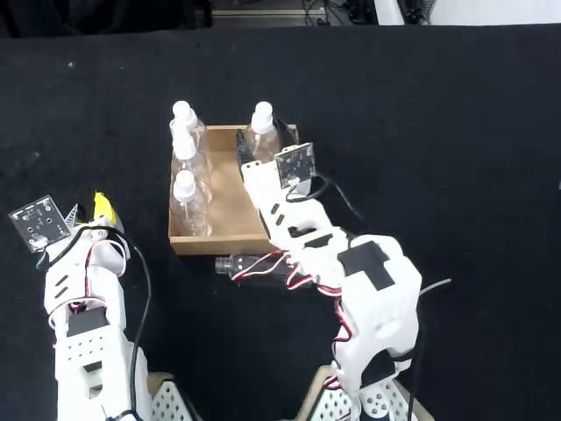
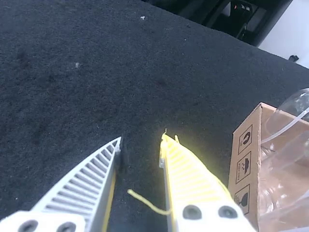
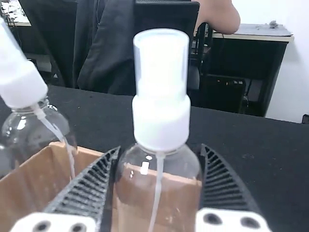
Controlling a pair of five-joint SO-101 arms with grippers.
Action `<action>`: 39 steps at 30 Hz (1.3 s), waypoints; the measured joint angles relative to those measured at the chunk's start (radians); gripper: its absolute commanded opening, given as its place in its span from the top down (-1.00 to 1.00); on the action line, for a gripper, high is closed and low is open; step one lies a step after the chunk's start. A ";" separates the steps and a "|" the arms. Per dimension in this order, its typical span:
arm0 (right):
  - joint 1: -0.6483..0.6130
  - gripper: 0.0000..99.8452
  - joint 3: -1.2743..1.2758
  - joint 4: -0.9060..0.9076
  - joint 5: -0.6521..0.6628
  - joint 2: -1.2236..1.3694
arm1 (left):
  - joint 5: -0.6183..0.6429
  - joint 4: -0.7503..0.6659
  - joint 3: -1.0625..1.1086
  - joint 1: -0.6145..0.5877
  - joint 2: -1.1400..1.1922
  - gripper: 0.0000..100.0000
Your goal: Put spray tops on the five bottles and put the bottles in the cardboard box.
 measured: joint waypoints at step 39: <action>-0.003 0.41 0.146 -0.005 0.000 -0.130 | 0.000 0.000 0.000 0.000 0.000 0.77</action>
